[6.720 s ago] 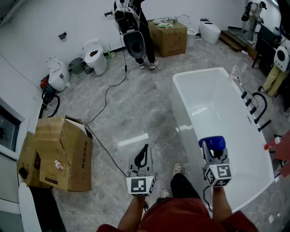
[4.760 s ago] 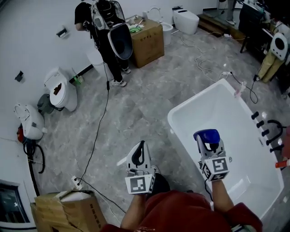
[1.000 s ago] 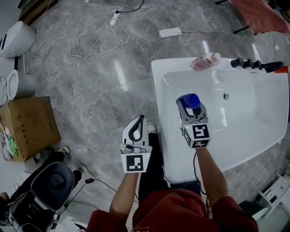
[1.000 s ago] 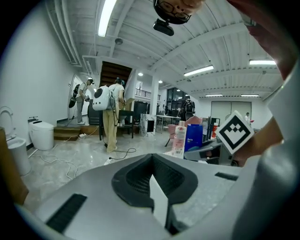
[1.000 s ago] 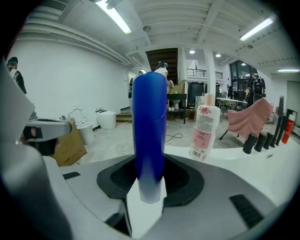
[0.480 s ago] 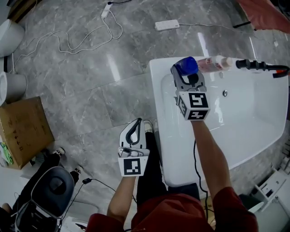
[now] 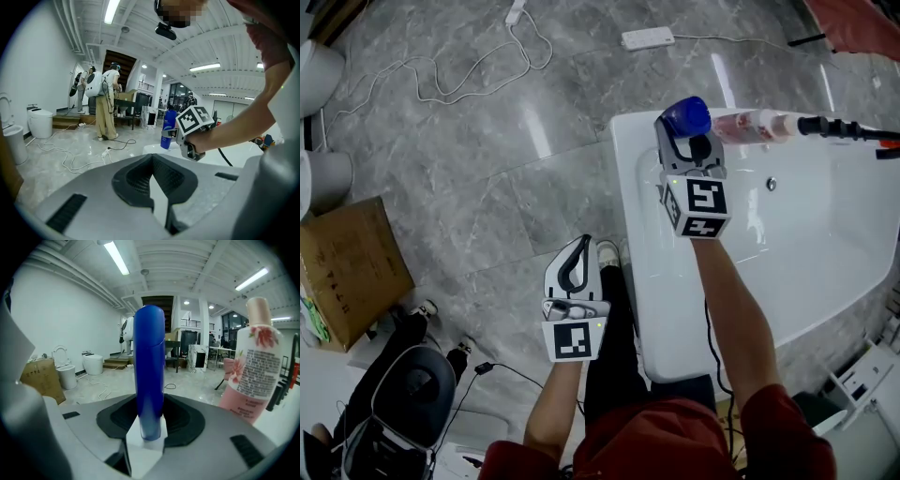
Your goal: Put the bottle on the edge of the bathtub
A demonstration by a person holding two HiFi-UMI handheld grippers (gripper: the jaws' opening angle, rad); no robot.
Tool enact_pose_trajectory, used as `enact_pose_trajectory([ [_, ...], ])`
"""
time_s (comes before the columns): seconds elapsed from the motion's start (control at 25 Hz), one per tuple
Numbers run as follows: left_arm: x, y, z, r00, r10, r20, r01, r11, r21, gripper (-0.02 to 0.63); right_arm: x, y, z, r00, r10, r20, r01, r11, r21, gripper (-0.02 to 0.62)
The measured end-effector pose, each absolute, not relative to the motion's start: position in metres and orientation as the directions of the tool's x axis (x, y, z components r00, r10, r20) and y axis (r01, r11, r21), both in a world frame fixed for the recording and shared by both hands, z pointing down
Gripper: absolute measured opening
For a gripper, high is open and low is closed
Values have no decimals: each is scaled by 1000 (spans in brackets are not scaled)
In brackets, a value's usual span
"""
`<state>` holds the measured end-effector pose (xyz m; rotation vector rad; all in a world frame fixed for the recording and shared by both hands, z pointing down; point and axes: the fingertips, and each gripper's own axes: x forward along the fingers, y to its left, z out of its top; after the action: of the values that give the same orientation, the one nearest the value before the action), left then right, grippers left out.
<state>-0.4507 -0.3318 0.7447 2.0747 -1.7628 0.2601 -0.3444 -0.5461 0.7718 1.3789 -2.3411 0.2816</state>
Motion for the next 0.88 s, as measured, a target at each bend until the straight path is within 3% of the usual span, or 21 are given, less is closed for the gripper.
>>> enact_pose_trajectory([
  [0.24,-443,-332,739,196,-897,397,-975,-134,178,5,-337,-531,783,-431,-756,493,-863,506,21,216],
  [0.88,-383,-280,681,225,-889,398,-968,-158,195,5,-227,-340,775,-392,-662,639,-890,449,-81,218],
])
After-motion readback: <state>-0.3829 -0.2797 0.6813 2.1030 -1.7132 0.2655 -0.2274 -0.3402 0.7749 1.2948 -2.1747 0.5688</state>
